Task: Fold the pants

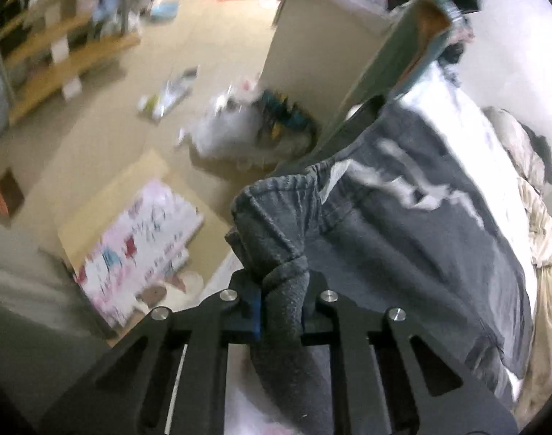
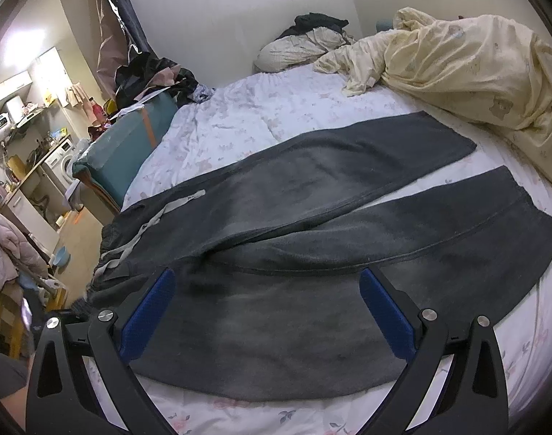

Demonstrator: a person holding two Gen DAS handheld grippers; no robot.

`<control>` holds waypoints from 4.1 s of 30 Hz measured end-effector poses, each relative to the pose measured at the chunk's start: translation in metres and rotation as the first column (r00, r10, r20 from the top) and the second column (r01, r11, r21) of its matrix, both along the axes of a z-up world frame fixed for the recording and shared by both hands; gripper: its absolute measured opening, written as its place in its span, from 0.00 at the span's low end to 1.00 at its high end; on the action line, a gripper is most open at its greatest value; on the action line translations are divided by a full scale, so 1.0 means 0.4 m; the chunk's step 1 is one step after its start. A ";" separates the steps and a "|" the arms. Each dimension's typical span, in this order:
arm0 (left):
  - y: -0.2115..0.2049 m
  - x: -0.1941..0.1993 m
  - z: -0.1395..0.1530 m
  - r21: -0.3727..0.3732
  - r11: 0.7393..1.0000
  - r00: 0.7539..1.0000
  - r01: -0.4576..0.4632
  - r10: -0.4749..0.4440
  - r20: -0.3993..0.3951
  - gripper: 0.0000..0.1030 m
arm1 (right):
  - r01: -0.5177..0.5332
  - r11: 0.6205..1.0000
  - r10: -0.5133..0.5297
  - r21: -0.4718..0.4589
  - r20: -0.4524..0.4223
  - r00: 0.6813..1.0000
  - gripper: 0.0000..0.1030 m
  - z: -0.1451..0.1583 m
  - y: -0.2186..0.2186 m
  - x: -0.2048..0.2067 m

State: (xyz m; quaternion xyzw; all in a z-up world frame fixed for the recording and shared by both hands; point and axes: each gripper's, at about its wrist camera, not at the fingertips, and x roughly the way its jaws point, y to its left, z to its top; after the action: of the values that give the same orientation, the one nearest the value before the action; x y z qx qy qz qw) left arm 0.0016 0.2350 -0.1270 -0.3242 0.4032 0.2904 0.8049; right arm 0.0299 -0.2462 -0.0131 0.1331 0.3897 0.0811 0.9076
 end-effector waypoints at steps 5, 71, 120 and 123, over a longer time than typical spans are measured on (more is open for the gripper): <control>-0.039 0.040 0.138 0.067 0.993 0.995 0.100 -0.100 -0.011 0.09 | -0.002 1.000 0.002 0.014 -0.022 1.000 1.00 -0.016 -0.014 0.005; 0.098 0.287 0.275 -0.178 0.960 0.956 0.217 -0.246 -0.161 0.09 | 0.619 0.785 -0.614 -0.007 -0.136 0.777 0.01 0.084 -0.712 0.466; -0.105 0.752 -0.113 0.218 0.793 0.814 0.569 -0.503 -0.292 0.93 | 0.207 0.915 -0.308 -0.346 -0.269 0.912 0.87 -0.227 -0.748 0.980; -0.121 0.727 -0.099 0.253 0.786 0.821 0.564 -0.500 -0.276 0.93 | 0.123 0.917 -0.230 -0.378 -0.252 0.940 0.89 -0.296 -0.716 0.917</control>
State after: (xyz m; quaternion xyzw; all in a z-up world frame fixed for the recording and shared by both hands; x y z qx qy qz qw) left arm 0.2923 0.1866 -0.1666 -0.0306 0.5016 0.1428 0.8527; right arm 0.3965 -0.5328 -0.1315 0.0114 0.5135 -0.0946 0.8528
